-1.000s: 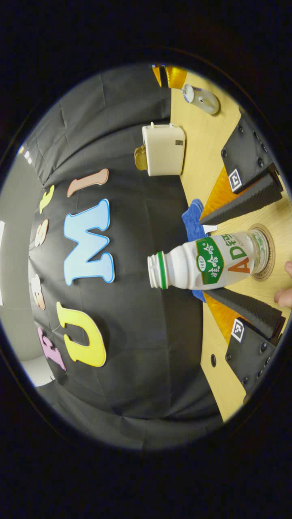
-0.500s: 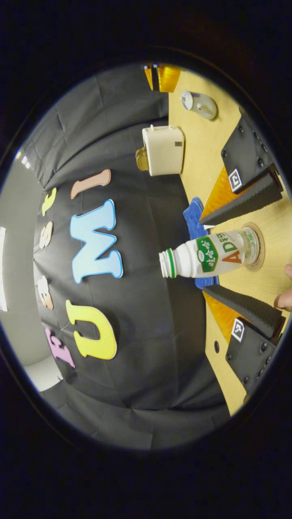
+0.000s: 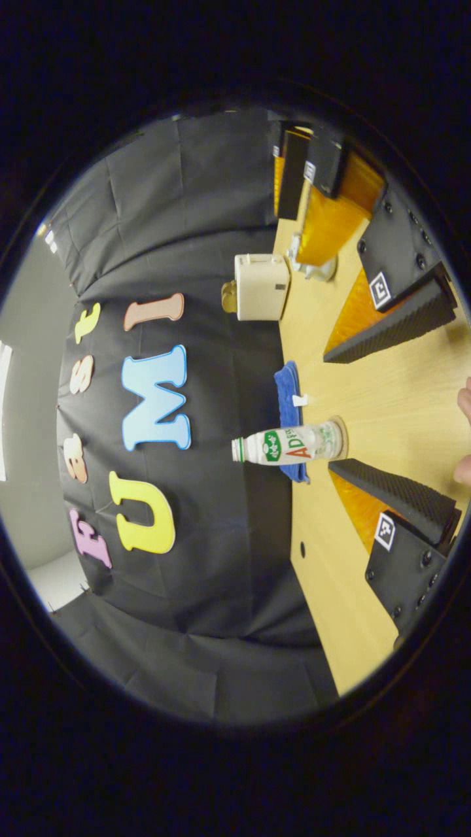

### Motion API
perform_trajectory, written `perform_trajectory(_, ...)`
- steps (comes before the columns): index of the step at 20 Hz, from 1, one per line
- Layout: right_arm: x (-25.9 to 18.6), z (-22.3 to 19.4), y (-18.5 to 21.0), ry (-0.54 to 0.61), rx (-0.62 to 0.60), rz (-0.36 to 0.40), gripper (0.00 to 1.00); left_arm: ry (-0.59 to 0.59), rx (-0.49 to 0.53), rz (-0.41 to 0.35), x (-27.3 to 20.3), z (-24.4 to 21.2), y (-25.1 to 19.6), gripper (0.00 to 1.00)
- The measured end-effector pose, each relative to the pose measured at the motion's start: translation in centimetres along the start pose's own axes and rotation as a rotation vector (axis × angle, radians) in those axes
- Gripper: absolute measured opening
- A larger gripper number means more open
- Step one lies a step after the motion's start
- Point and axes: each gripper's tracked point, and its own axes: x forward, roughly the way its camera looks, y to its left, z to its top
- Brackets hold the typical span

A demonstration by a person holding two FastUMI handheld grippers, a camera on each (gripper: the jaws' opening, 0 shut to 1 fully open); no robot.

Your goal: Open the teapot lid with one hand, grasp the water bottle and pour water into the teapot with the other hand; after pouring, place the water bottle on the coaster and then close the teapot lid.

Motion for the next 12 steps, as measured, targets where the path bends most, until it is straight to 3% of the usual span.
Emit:
perform_trajectory(4, -0.8, -0.4, -0.4, 0.002, -0.012, -0.037, 0.96, 0.002, 0.013, 0.023, -1.2, 0.3, -0.6, 0.95)
perform_trajectory(5, -0.6, -0.3, -0.8, -0.002, -0.010, -0.059, 0.96, 0.007, 0.007, 0.050, -1.3, 0.1, 0.0, 1.00)
perform_trajectory(6, -0.6, -0.4, -1.1, 0.001, -0.013, -0.076, 0.96, 0.007, 0.008, 0.065, -1.4, -0.2, 0.1, 0.94)
perform_trajectory(12, -0.5, -0.3, -0.5, 0.002, -0.013, -0.040, 0.95, 0.008, 0.008, 0.038, -1.5, -0.2, -0.3, 0.98)
